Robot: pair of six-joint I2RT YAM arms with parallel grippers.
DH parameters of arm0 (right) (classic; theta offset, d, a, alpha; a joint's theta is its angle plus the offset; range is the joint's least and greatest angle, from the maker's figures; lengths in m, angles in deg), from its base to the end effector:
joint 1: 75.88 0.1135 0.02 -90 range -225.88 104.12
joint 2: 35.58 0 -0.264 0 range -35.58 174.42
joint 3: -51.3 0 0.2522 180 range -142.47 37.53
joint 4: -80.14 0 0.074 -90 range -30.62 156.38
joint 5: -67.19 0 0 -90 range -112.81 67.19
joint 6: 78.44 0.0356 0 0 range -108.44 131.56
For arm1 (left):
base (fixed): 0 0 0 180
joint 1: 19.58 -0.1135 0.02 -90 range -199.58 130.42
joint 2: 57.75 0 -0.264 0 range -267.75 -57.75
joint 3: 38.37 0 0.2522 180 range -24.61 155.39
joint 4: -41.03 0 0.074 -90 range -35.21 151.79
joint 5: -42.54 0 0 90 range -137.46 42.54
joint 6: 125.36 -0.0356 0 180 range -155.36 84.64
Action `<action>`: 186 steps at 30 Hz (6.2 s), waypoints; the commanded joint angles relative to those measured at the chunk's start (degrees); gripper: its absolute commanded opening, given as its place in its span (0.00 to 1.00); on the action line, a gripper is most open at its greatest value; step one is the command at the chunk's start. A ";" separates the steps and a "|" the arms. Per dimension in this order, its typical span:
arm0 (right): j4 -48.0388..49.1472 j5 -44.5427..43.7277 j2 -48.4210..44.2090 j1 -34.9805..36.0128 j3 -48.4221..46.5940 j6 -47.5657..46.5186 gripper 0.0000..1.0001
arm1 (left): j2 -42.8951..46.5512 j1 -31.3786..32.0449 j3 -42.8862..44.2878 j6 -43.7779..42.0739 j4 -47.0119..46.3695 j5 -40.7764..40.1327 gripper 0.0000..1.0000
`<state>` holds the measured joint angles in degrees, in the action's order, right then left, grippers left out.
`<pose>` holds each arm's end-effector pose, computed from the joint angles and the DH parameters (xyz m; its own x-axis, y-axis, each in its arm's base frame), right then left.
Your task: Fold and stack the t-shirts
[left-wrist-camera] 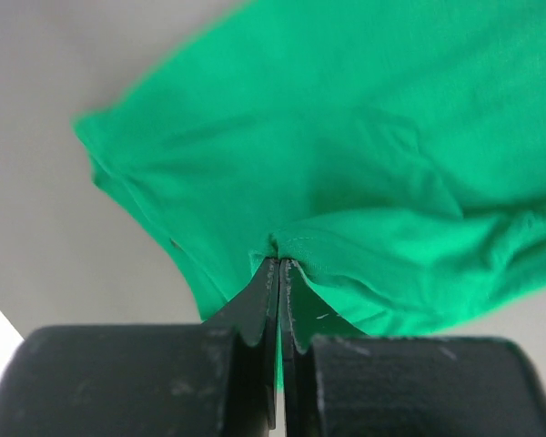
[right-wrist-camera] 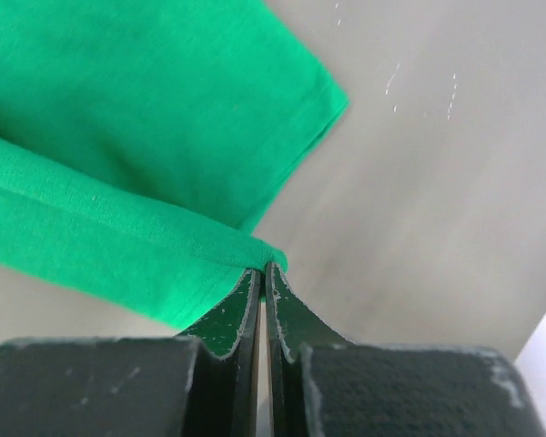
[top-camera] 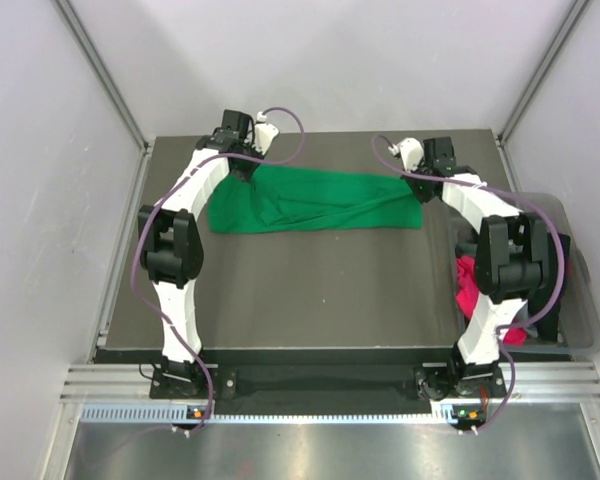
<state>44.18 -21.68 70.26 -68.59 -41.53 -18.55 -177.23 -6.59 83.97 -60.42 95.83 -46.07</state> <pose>0.4063 0.0527 0.2280 -0.5772 -0.5795 -0.5753 -0.4962 0.8085 -0.3164 0.4572 -0.1063 0.2696 -0.5936 0.5715 -0.5665 0.5417 0.8044 0.2438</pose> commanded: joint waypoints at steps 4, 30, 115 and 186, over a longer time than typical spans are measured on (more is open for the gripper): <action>1.55 -0.77 5.42 -1.05 -7.15 1.98 0.00 | -1.72 -0.07 6.03 2.21 -6.40 -2.70 0.00; -3.73 -5.43 9.90 -1.93 -10.49 2.25 0.00 | -4.70 -1.74 8.58 4.49 -14.49 -7.53 0.00; 6.64 18.82 32.58 32.53 -43.63 -3.73 0.47 | 20.85 -17.83 -32.72 17.50 -14.75 1.77 0.33; 41.45 -26.79 29.36 34.10 -37.06 -9.10 0.70 | 27.19 -19.67 -38.44 7.33 -10.64 13.10 0.39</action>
<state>83.30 -43.30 109.47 -36.38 -84.50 -28.34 -154.30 -26.28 45.02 -47.09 83.09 -37.55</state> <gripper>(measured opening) 0.695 0.385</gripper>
